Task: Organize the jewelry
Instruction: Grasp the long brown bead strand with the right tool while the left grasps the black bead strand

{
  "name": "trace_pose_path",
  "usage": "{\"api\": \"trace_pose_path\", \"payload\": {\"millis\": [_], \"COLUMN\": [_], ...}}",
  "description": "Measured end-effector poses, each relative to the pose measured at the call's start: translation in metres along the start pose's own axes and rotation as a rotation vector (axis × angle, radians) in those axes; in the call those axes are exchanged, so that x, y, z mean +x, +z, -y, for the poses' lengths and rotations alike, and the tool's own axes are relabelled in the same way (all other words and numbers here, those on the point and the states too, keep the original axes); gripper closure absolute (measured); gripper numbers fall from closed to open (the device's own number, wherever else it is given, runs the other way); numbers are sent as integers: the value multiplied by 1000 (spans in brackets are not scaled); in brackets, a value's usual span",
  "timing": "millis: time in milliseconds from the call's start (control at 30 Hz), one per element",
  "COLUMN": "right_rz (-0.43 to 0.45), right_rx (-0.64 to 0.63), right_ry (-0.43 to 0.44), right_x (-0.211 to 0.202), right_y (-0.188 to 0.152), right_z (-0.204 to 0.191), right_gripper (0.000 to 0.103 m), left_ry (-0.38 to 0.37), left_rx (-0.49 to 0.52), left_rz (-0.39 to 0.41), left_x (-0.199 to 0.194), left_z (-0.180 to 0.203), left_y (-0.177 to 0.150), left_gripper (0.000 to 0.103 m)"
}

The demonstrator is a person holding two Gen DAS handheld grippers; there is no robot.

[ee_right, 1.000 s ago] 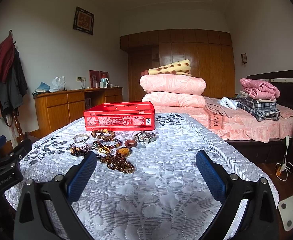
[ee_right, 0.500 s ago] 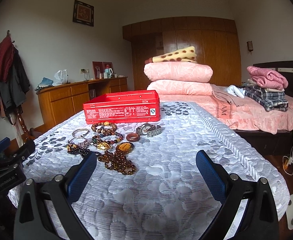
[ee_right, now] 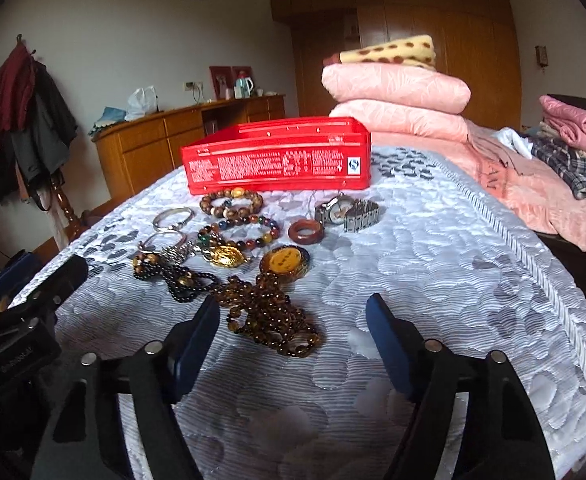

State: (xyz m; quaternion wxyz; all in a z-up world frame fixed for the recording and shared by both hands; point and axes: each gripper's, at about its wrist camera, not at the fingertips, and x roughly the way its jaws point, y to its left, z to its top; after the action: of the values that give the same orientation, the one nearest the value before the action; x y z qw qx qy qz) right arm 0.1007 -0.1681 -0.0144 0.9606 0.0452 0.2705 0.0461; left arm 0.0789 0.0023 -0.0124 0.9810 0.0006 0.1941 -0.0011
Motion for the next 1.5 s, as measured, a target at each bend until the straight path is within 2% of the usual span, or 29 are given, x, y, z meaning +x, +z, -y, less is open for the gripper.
{"api": "trace_pose_path", "payload": {"millis": [67, 233, 333, 500, 700, 767, 833, 900, 1000, 1300, 1467, 1500], "right_rz": [-23, -64, -83, -93, -97, -98, -97, -96, -92, -84, -83, -84], "right_rx": [2, -9, -28, -38, -10, 4, 11, 22, 40, 59, 56, 55], "right_ry": [18, 0, -22, -27, 22, 36, 42, 49, 61, 78, 64, 60], "right_x": [4, 10, 13, 15, 14, 13, 11, 10, 7, 8, 8, 8], "right_y": [1, 3, 5, 8, 11, 11, 11, 9, 9, 8, 8, 8], "right_z": [1, -2, -5, -5, 4, 8, 13, 17, 26, 35, 32, 31], "right_gripper": [38, 41, 51, 74, 84, 84, 84, 84, 84, 84, 84, 84], "left_ry": [-5, -23, -29, -55, -103, -116, -125, -138, -147, -137, -177, -183], "left_rx": [-4, -6, 3, 10, 10, 16, 25, 24, 22, 1, -42, -46], "left_rz": [-10, -26, -35, -73, -147, -172, -199, -235, -287, -369, -358, -352], "left_x": [4, 10, 13, 17, 28, 32, 38, 44, 55, 70, 69, 68], "left_z": [0, 4, 8, 15, 29, 35, 43, 48, 58, 67, 59, 58], "left_y": [2, 5, 7, 14, 24, 26, 26, 24, 21, 21, 19, 18], "left_gripper": [5, 5, 5, 5, 6, 10, 23, 30, 35, 35, 53, 59]}}
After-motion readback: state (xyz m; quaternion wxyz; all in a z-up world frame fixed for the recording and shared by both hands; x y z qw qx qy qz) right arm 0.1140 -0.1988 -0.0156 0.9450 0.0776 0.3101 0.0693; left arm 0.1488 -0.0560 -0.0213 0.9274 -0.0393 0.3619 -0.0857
